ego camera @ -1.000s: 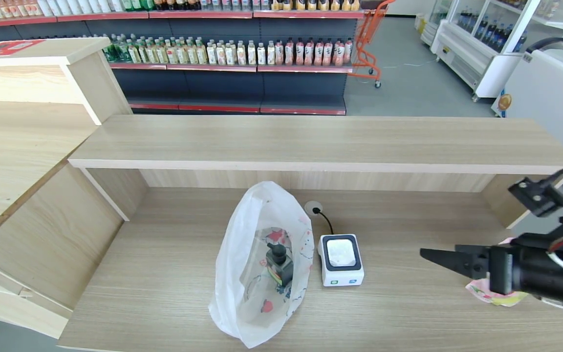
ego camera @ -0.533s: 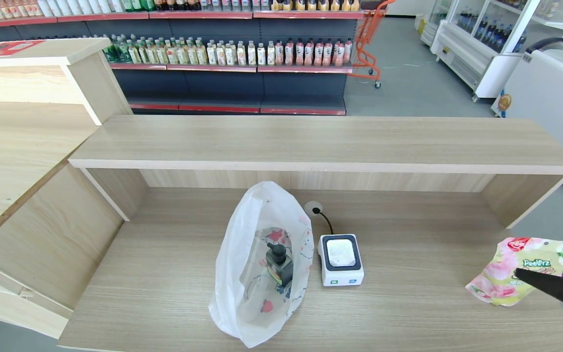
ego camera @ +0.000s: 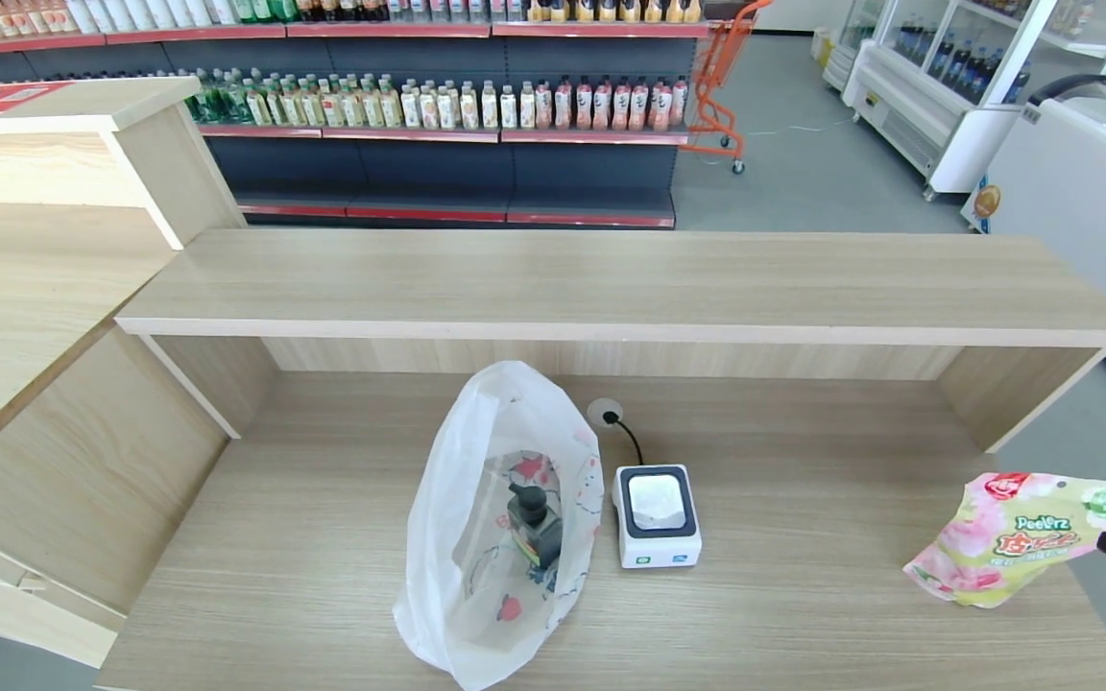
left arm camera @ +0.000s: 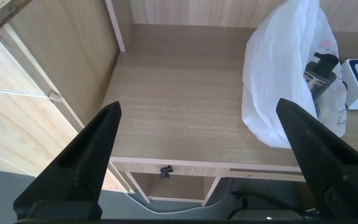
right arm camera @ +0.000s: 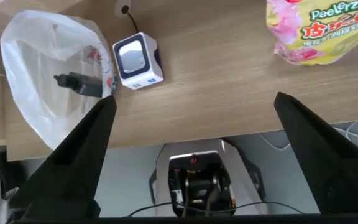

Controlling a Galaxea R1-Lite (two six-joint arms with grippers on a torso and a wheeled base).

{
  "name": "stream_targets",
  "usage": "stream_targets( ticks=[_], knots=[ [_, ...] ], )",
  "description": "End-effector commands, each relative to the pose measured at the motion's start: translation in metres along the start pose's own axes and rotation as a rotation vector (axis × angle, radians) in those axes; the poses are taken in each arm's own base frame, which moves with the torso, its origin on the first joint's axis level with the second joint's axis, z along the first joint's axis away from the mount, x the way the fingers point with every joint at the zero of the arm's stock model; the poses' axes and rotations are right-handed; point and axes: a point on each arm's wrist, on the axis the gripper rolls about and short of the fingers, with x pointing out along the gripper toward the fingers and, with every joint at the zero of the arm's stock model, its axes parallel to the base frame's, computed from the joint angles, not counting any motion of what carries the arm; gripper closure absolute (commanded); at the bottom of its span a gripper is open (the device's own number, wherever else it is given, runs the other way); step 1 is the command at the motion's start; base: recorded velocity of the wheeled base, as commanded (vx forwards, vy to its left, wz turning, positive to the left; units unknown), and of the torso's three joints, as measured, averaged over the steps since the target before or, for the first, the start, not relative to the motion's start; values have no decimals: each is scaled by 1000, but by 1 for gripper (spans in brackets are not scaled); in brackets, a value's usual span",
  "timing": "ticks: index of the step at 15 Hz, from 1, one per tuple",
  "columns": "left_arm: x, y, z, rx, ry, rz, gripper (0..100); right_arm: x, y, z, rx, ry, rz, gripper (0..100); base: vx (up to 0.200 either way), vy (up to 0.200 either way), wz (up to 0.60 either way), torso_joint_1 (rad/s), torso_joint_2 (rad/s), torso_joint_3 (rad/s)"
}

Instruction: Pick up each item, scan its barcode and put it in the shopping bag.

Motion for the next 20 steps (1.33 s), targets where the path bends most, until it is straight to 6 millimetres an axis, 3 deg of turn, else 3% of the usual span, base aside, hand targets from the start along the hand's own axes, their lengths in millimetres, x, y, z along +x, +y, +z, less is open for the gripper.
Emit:
stream_targets(
  ticks=[1, 6, 10, 13, 18, 20],
  knots=[
    [0, 0, 0, 4, 0, 0, 0, 2, 0, 2, 43, 21, -5, 0, 0, -200, 0, 7, -2, 7],
    [0, 0, 0, 2, 1, -1, 0, -1, 0, 0, 153, 58, -23, 0, 0, 0, 0, 0, 0, 0],
    [0, 0, 0, 2, 0, 0, 0, -1, 0, 2, 204, 47, -41, 0, -200, 0, 0, 10, 9, 0],
    [0, 0, 0, 2, 0, 0, 0, -2, 1, 3, 222, 52, -44, 0, 0, 0, 0, 0, 0, 0],
    [0, 0, 0, 2, 0, 0, 0, 9, -6, 13, 318, 33, -191, 0, 0, -200, 0, 9, -1, 2],
    [0, 0, 0, 1, 0, 0, 0, 4, -7, 11, 408, 63, -269, 0, 0, -200, 0, 5, 7, -2]
  ],
)
